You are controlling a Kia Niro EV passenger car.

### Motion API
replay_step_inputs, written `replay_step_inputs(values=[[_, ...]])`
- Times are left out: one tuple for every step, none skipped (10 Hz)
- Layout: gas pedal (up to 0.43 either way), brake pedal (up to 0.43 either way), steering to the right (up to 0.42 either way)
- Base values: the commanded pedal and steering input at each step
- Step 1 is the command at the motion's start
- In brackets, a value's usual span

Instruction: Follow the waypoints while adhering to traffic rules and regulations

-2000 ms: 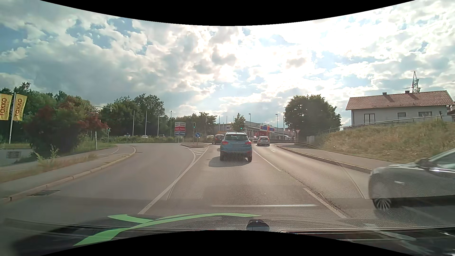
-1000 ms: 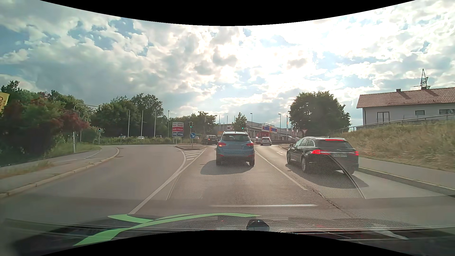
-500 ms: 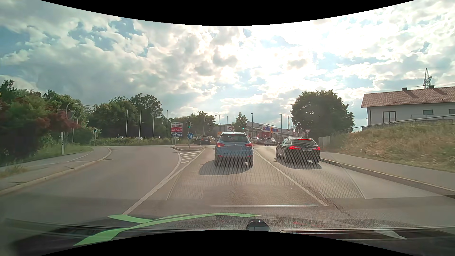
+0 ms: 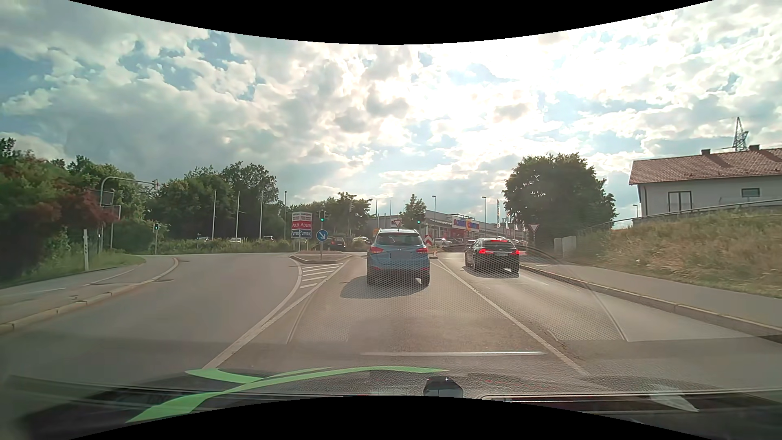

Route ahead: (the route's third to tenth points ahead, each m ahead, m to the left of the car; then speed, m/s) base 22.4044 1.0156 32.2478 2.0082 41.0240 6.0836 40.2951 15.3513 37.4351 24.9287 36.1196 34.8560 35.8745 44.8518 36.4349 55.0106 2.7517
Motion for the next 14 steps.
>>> replay_step_inputs(values=[[0.268,0.0,-0.006],[0.311,0.0,-0.006],[0.319,0.0,-0.006],[0.319,0.0,-0.006],[0.311,0.0,-0.007],[0.311,0.0,-0.008],[0.311,0.0,-0.008],[0.311,0.0,-0.008],[0.311,0.0,-0.008],[0.311,0.0,-0.009],[0.311,0.0,-0.009],[0.311,0.0,-0.012],[0.311,0.0,-0.016],[0.311,0.0,-0.016]])
